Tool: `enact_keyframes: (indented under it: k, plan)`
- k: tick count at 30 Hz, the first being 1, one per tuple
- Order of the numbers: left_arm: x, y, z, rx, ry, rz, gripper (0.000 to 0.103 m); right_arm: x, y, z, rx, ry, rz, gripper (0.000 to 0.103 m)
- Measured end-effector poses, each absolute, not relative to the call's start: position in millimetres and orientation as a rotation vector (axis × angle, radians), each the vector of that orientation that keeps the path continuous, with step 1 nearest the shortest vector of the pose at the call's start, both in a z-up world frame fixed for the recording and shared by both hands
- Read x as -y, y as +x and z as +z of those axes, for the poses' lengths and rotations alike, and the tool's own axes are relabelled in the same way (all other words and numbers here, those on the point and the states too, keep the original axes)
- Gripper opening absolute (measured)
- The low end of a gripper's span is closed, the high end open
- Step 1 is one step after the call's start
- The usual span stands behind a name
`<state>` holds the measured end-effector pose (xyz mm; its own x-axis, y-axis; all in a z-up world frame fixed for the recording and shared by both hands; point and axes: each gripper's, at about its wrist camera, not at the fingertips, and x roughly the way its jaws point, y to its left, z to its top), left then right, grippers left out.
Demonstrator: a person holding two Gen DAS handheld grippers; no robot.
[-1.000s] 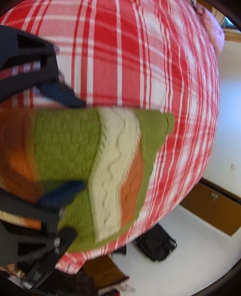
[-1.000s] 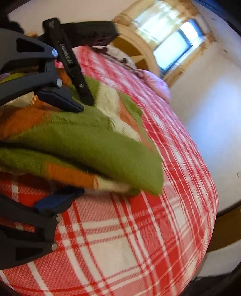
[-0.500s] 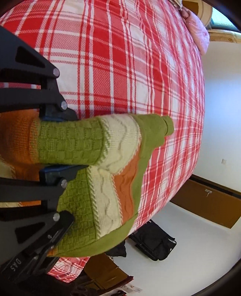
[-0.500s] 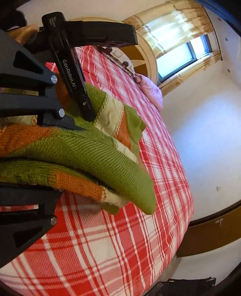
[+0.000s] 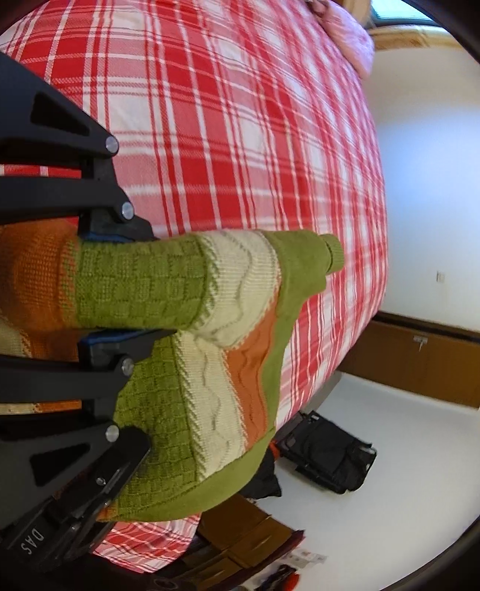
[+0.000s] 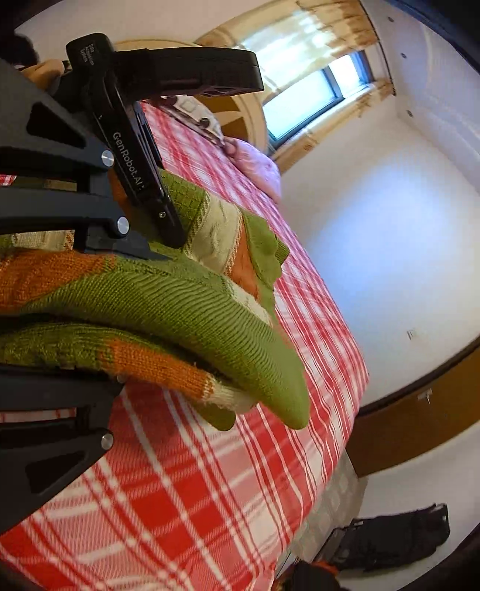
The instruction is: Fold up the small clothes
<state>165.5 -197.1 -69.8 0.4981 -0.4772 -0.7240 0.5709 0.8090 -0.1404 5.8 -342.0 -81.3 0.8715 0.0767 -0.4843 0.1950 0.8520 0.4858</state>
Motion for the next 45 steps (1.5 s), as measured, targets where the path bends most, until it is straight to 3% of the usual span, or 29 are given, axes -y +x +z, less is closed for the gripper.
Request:
enact_keyframes:
  k: [16,28,41,45]
  plan:
    - [298,136,-57,-0.798,0.241,-0.766,0.036,407,-55,-68,-0.427,0.636,-0.239,0.033]
    - [357,126,-77,-0.821,0.327,-0.825,0.036,441,-65,-87,-0.439,0.675,-0.335,0.033]
    - [373,140,-105,-0.886,0.295,-0.827,0.036,452,-57,-110,-0.485,0.654,-0.398,0.033]
    - [374,144,-110,-0.905,0.276,-0.813,0.042,461,-57,-123,-0.51,0.719,-0.413,0.034]
